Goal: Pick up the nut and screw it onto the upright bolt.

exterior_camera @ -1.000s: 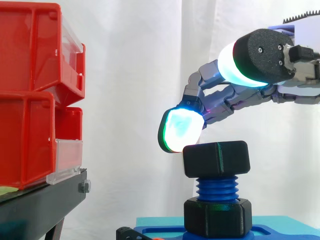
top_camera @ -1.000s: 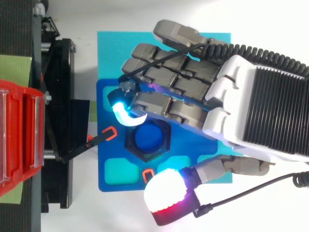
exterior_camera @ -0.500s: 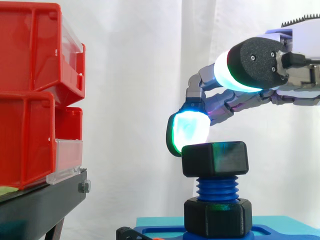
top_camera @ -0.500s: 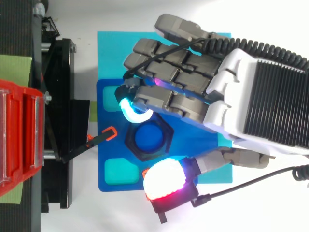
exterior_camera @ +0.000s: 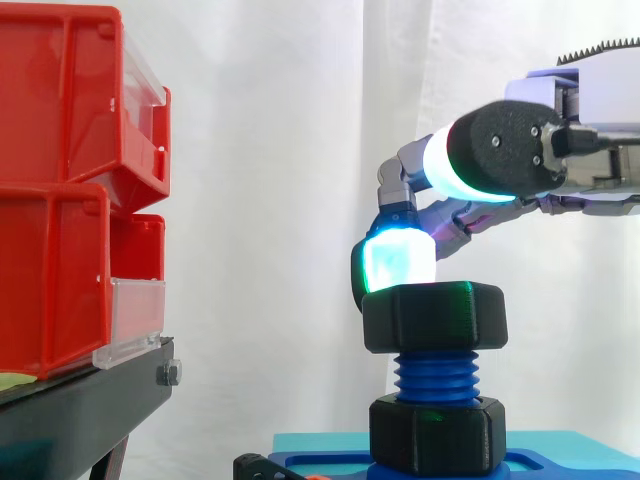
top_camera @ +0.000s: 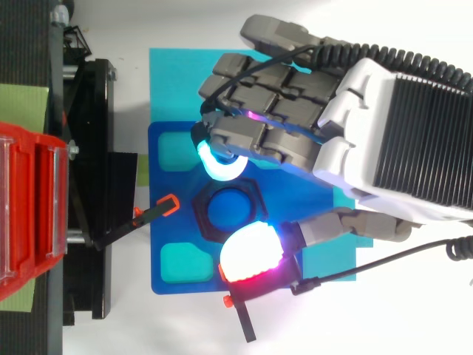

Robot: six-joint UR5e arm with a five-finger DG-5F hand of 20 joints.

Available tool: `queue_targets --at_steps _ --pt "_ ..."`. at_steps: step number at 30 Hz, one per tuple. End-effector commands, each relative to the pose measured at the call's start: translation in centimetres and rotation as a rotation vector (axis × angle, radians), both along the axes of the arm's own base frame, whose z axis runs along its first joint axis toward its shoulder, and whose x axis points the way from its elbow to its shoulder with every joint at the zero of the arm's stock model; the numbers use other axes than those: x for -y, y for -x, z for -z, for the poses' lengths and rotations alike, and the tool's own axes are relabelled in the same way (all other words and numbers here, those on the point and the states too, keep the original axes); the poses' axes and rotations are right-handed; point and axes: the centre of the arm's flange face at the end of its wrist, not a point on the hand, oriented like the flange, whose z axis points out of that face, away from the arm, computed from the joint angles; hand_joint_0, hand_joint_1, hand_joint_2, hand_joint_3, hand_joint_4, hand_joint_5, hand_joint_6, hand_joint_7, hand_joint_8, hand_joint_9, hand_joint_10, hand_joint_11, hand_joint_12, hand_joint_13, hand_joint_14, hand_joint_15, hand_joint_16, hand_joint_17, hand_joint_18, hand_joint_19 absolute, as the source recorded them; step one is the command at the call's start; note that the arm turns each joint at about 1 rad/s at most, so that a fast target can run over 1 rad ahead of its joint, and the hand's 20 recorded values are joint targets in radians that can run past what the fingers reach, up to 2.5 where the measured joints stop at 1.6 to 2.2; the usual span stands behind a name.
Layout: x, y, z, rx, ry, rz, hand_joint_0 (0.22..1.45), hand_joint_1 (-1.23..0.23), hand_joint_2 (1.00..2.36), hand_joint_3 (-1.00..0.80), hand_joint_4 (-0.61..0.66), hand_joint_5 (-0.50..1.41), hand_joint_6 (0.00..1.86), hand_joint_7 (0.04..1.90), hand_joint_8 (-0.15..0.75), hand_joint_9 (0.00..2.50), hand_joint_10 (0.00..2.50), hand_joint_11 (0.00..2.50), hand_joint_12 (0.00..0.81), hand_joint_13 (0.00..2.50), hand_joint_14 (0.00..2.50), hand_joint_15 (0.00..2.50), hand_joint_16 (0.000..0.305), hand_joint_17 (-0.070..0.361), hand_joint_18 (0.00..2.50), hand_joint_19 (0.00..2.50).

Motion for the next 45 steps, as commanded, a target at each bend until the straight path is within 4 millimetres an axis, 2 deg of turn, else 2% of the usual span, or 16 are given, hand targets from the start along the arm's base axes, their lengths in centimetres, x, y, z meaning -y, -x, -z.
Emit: queue_targets --at_steps 1,12,18,24,25,26,27,31,38,45 --pt "0.2 0.1 0.1 -0.008 0.002 0.002 0.54 -0.24 1.00 -0.50 0.19 -0.03 0.66 1.21 0.281 0.84 0.00 0.00 0.231 0.67 0.00 0.00 0.020 0.045 0.33 0.00" --pt "0.8 0.1 0.1 -0.012 0.003 0.008 0.55 -0.29 1.00 -0.50 0.12 0.03 0.64 1.29 0.281 1.15 0.00 0.00 0.174 0.89 0.00 0.00 0.011 0.024 0.54 0.00" --pt "1.1 0.1 0.1 -0.012 0.005 0.001 0.55 -0.30 1.00 -0.50 0.10 0.04 0.66 1.25 0.273 1.32 0.00 0.00 0.155 0.98 0.00 0.00 0.009 0.020 0.63 0.00" --pt "1.8 -0.4 -1.5 -0.003 0.004 -0.006 0.55 -0.31 1.00 -0.50 0.06 0.05 0.68 1.19 0.253 1.46 0.00 0.00 0.137 1.07 0.00 0.00 0.006 0.015 0.75 0.01" --pt "1.9 -0.4 -1.5 -0.015 0.007 -0.007 0.55 -0.30 1.00 -0.50 0.07 0.06 0.65 1.26 0.263 1.46 0.00 0.00 0.136 1.07 0.00 0.00 0.007 0.015 0.75 0.01" --pt "2.0 -0.4 -1.6 -0.018 0.008 -0.009 0.54 -0.29 1.00 -0.50 0.11 0.06 0.57 1.44 0.270 1.43 0.00 0.00 0.144 1.06 0.00 0.00 0.008 0.018 0.73 0.01" --pt "2.1 -0.5 -1.9 -0.024 0.009 -0.010 0.54 -0.27 1.00 -0.50 0.13 0.06 0.51 1.55 0.278 1.41 0.00 0.00 0.154 1.03 0.00 0.00 0.009 0.021 0.70 0.00" --pt "2.6 -0.7 -3.1 -0.034 0.013 -0.016 0.53 -0.26 1.00 -0.50 0.18 0.01 0.50 1.42 0.280 1.33 0.00 0.00 0.170 0.98 0.00 0.00 0.012 0.027 0.64 0.00" --pt "2.8 -0.9 -3.6 -0.026 0.014 -0.031 0.52 -0.24 1.00 -0.50 0.24 -0.06 0.50 1.01 0.272 1.20 0.00 0.00 0.192 0.92 0.00 0.00 0.017 0.038 0.60 0.00" --pt "2.4 -1.3 -4.0 0.011 0.018 -0.035 0.51 -0.22 1.00 -0.50 0.21 -0.08 0.50 0.80 0.257 1.15 0.00 0.00 0.194 0.88 0.00 0.00 0.020 0.045 0.57 0.01"
